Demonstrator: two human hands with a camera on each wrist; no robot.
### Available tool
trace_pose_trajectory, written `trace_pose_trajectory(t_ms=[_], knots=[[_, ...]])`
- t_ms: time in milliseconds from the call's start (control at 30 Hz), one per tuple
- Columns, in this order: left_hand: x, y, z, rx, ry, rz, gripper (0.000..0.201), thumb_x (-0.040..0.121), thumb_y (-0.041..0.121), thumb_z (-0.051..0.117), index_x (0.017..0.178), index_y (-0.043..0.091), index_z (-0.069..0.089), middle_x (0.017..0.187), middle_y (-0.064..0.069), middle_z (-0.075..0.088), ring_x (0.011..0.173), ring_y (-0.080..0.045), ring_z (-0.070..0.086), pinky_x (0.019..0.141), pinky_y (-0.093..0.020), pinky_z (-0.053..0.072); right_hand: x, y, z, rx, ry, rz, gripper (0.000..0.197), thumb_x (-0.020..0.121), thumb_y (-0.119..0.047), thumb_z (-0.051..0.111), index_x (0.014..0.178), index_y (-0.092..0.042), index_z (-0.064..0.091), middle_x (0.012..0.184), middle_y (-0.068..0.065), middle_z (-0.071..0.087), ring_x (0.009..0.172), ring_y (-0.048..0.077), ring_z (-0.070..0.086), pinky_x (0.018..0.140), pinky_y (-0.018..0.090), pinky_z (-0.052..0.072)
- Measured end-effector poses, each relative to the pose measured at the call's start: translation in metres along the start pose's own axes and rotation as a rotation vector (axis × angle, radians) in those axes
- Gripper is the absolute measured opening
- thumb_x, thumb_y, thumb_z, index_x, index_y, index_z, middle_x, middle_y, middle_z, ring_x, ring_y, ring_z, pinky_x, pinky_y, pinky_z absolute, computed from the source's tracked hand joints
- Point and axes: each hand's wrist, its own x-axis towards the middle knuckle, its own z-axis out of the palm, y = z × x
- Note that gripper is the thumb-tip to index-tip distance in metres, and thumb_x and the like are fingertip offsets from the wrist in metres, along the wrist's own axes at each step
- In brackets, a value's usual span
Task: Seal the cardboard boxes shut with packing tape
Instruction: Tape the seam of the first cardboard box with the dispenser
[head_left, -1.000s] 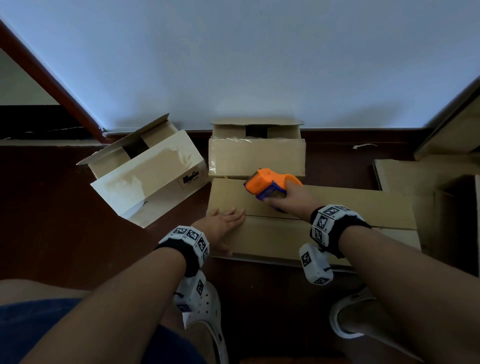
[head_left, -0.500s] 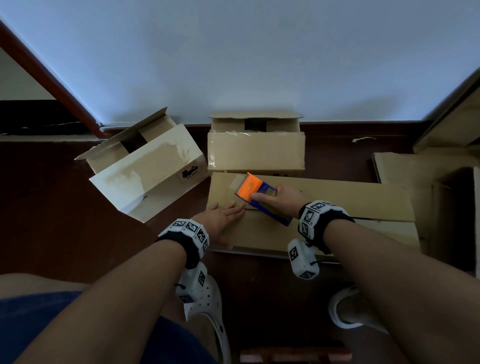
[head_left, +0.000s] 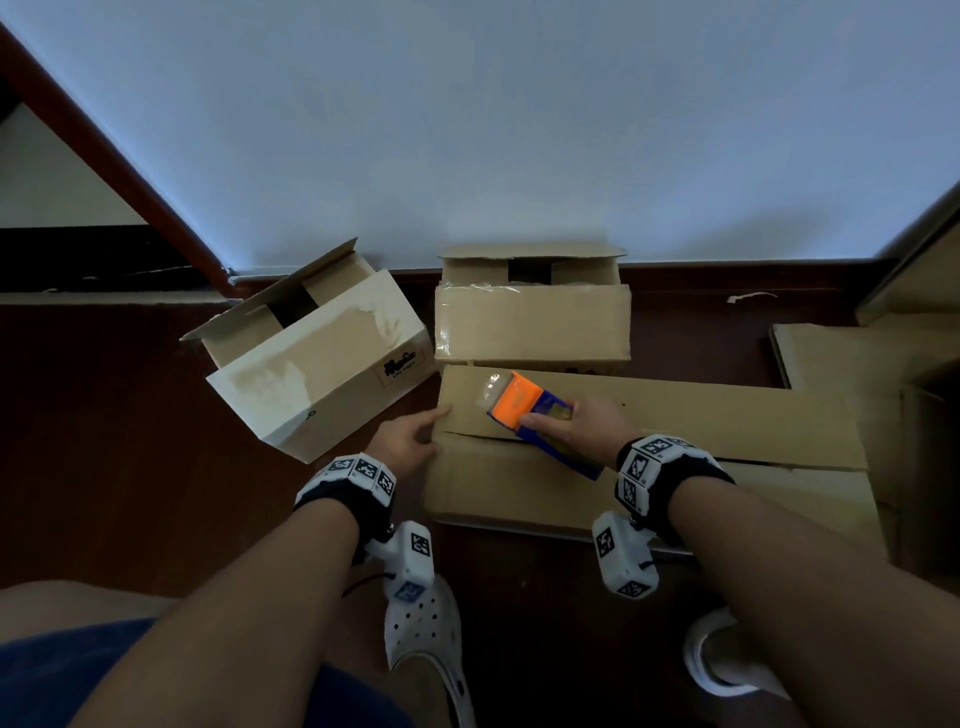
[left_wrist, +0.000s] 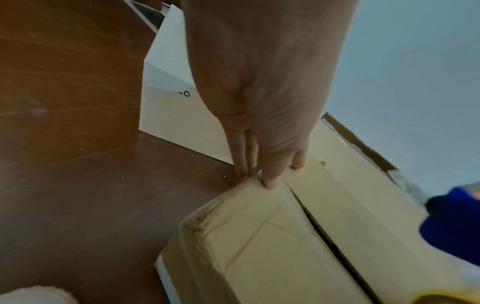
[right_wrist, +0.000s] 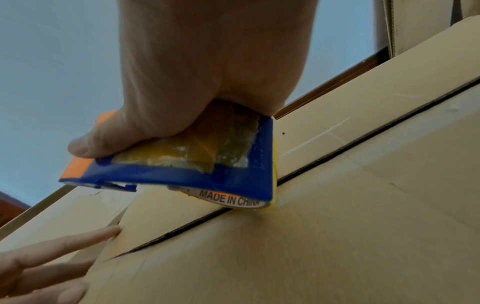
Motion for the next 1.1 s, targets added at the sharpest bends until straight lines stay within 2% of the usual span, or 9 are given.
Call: trace_pose_trajectory(t_ms=[67, 167, 300, 467, 567, 667, 767, 900, 1100], knots=[[-0.001, -0.002, 0.001, -0.065, 0.031, -0.02, 0.058, 0.087, 0.01, 0.068, 0.135, 0.038, 0.052, 0.129, 0.002, 0.062, 0.114, -0.006, 0.056, 0.105, -0.022, 0.039, -0.001, 0.0, -0.001, 0.011, -0.004, -0.003, 0.06, 0.078, -0.074, 0.051, 0.071, -0.014, 0.048, 0.065, 0.001, 0.053, 0.053, 0.012, 0.048, 0.051, 0.019, 0.037], [-0.002, -0.003, 0.001, -0.047, 0.099, -0.04, 0.047, 0.085, 0.015, 0.072, 0.128, 0.032, 0.061, 0.12, 0.004, 0.067, 0.108, -0.002, 0.057, 0.098, -0.014, 0.035, -0.002, -0.001, -0.003, 0.034, -0.025, 0.001, 0.061, 0.078, -0.074, 0.05, 0.074, -0.013, 0.05, 0.068, 0.003, 0.055, 0.056, 0.014, 0.05, 0.053, 0.02, 0.038], [-0.004, -0.003, -0.001, 0.043, 0.105, -0.029, 0.04, 0.085, 0.026, 0.073, 0.123, 0.036, 0.063, 0.117, 0.007, 0.069, 0.105, -0.002, 0.057, 0.095, -0.015, 0.036, -0.003, -0.006, -0.008, -0.022, -0.046, 0.01, 0.062, 0.079, -0.075, 0.047, 0.071, -0.014, 0.046, 0.066, 0.002, 0.052, 0.053, 0.013, 0.047, 0.05, 0.019, 0.035], [-0.005, 0.003, -0.004, 0.131, 0.113, -0.022, 0.039, 0.086, 0.032, 0.071, 0.123, 0.035, 0.063, 0.121, 0.008, 0.067, 0.112, -0.006, 0.057, 0.091, -0.013, 0.035, 0.001, -0.019, -0.017, -0.07, -0.088, -0.016, 0.061, 0.08, -0.075, 0.046, 0.063, -0.016, 0.041, 0.061, 0.002, 0.046, 0.052, 0.014, 0.043, 0.051, 0.022, 0.033], [-0.006, 0.005, -0.003, 0.129, 0.139, -0.038, 0.037, 0.086, 0.031, 0.071, 0.122, 0.032, 0.065, 0.123, 0.006, 0.067, 0.115, -0.008, 0.057, 0.089, -0.012, 0.035, 0.005, -0.031, -0.021, -0.092, -0.051, -0.066, 0.065, 0.081, -0.076, 0.04, 0.065, -0.014, 0.046, 0.068, 0.006, 0.05, 0.062, 0.02, 0.051, 0.056, 0.026, 0.037], [-0.006, 0.005, -0.002, 0.142, 0.147, -0.037, 0.035, 0.087, 0.031, 0.071, 0.121, 0.029, 0.067, 0.121, 0.004, 0.068, 0.115, -0.01, 0.059, 0.09, -0.012, 0.036, 0.009, -0.041, -0.019, -0.156, -0.093, -0.081, 0.074, 0.078, -0.081, 0.036, 0.077, -0.011, 0.058, 0.075, 0.008, 0.056, 0.07, 0.023, 0.057, 0.063, 0.03, 0.043], [-0.005, 0.003, -0.004, 0.159, 0.13, -0.031, 0.032, 0.087, 0.033, 0.069, 0.119, 0.029, 0.069, 0.118, 0.005, 0.069, 0.113, -0.01, 0.06, 0.091, -0.014, 0.039, 0.015, -0.046, -0.01, -0.235, -0.118, -0.077, 0.075, 0.072, -0.086, 0.036, 0.073, -0.014, 0.057, 0.07, 0.005, 0.058, 0.067, 0.02, 0.057, 0.064, 0.029, 0.043], [-0.005, 0.003, -0.007, 0.159, 0.113, -0.038, 0.033, 0.087, 0.035, 0.069, 0.119, 0.031, 0.068, 0.118, 0.007, 0.069, 0.114, -0.008, 0.059, 0.097, -0.016, 0.039, 0.021, -0.048, -0.006, -0.246, -0.119, -0.05, 0.073, 0.071, -0.085, 0.041, 0.073, -0.014, 0.058, 0.074, 0.006, 0.061, 0.075, 0.023, 0.062, 0.07, 0.032, 0.048], [-0.003, 0.004, -0.009, 0.039, 0.061, -0.074, 0.032, 0.085, 0.024, 0.071, 0.117, 0.029, 0.07, 0.115, 0.008, 0.07, 0.109, -0.007, 0.061, 0.093, -0.015, 0.039, 0.02, -0.053, -0.002, -0.275, -0.1, -0.034, 0.067, 0.076, -0.08, 0.044, 0.064, -0.015, 0.049, 0.061, 0.002, 0.051, 0.056, 0.015, 0.05, 0.053, 0.023, 0.036]])
